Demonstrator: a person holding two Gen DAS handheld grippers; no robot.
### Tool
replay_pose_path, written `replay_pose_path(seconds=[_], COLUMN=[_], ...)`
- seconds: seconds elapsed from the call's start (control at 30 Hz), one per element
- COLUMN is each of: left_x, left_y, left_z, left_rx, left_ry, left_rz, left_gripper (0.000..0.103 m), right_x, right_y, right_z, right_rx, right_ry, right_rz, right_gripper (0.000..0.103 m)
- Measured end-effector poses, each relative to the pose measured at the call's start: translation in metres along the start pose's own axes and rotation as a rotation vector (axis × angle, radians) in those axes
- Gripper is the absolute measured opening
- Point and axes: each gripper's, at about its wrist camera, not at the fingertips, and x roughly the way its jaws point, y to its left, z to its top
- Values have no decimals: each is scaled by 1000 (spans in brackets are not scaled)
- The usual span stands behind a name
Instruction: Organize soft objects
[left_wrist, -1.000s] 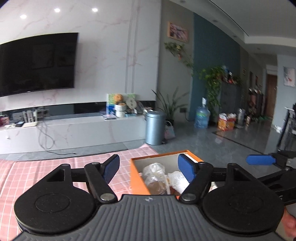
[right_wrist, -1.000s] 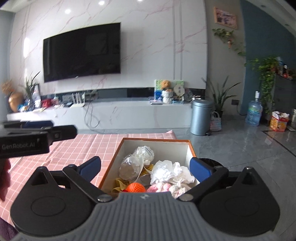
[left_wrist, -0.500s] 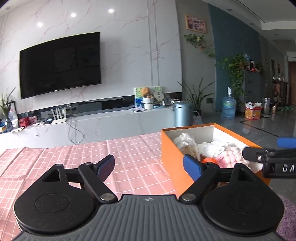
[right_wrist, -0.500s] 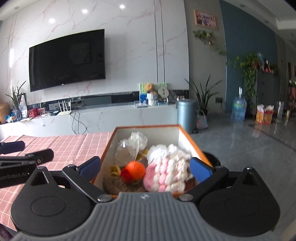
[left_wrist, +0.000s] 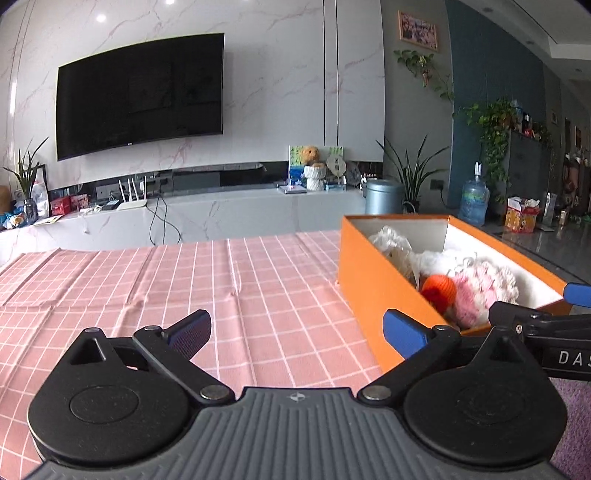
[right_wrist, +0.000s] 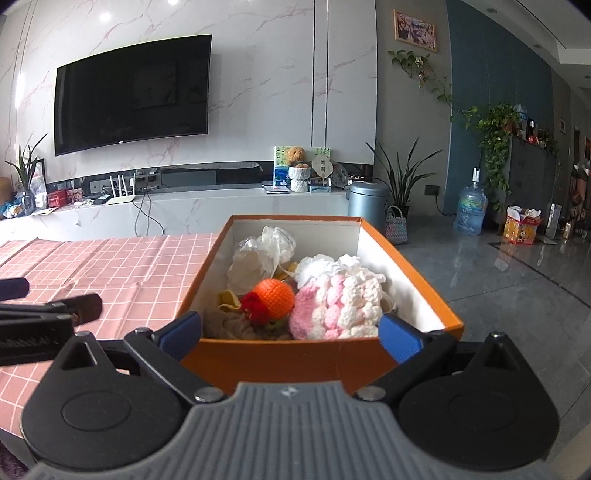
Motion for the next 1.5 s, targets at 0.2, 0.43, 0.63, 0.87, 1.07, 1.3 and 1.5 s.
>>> replay_pose_path(seconds=[0.2, 0.43, 0.63, 0.87, 1.07, 1.3, 1.5], left_x=[-3, -2, -3, -2, -3, -3, -4], left_y=[3, 9, 7, 7, 7, 6, 6], left_z=[-5, -4, -3, -2, -2, -3, -3], left_rx=[-14, -36, -28, -27, -26, -28, -31], left_ry=[8, 24, 29, 36, 37, 39, 41], left_rz=[9, 33, 37, 39, 39, 41, 43], left_gripper=[103, 103, 103, 103, 103, 103, 103], right_x=[0, -1, -3, -4, -4, -3, -3], right_y=[6, 3, 4, 4, 4, 4, 5], right_z=[-2, -1, -2, -2, -2, -3, -4], right_rx=[-30, -17, -23, -21, -21, -25, -27], right_ry=[7, 12, 7, 8, 8, 14, 13], right_rz=[-2, -10, -13, -13, -12, -11, -10], right_gripper=[100, 100, 100, 101, 100, 101, 100])
